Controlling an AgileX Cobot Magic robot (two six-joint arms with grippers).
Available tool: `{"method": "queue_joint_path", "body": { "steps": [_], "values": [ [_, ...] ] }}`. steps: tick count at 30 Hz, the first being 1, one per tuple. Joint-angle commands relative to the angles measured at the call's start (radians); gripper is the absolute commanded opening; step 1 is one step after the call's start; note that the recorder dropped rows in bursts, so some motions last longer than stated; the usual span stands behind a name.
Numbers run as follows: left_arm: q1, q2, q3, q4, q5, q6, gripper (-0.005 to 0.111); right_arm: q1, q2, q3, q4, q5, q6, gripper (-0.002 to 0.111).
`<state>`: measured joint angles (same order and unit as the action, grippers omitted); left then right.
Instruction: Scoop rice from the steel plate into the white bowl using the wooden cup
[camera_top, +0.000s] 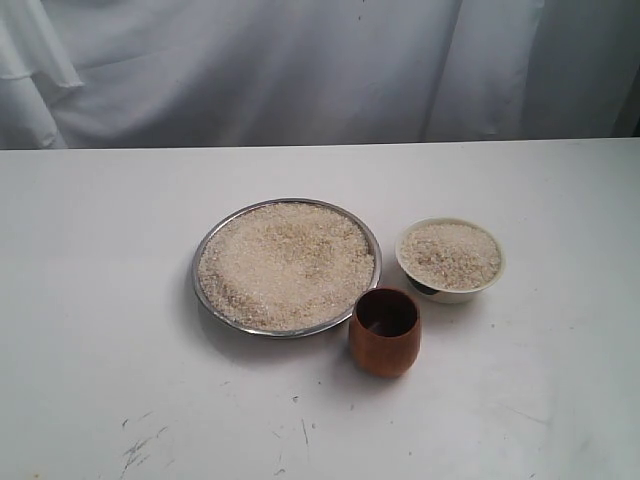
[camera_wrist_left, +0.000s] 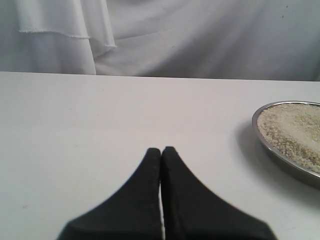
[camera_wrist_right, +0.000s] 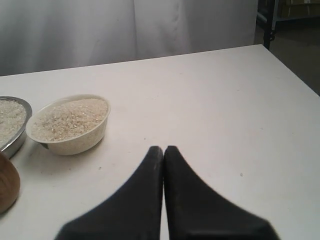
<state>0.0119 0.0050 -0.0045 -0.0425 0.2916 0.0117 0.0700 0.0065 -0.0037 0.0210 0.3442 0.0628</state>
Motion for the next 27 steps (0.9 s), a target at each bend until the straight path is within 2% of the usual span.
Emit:
{"method": "queue_joint_path", "body": {
  "steps": [1, 27],
  "values": [
    [-0.002, -0.005, 0.005, -0.001, -0.006, -0.003, 0.0, 0.0, -0.007, 0.004, 0.002, 0.007, -0.016, 0.0],
    [-0.002, -0.005, 0.005, -0.001, -0.006, -0.003, 0.0, 0.0, -0.007, 0.004, 0.002, 0.007, -0.006, 0.0]
  ]
}}
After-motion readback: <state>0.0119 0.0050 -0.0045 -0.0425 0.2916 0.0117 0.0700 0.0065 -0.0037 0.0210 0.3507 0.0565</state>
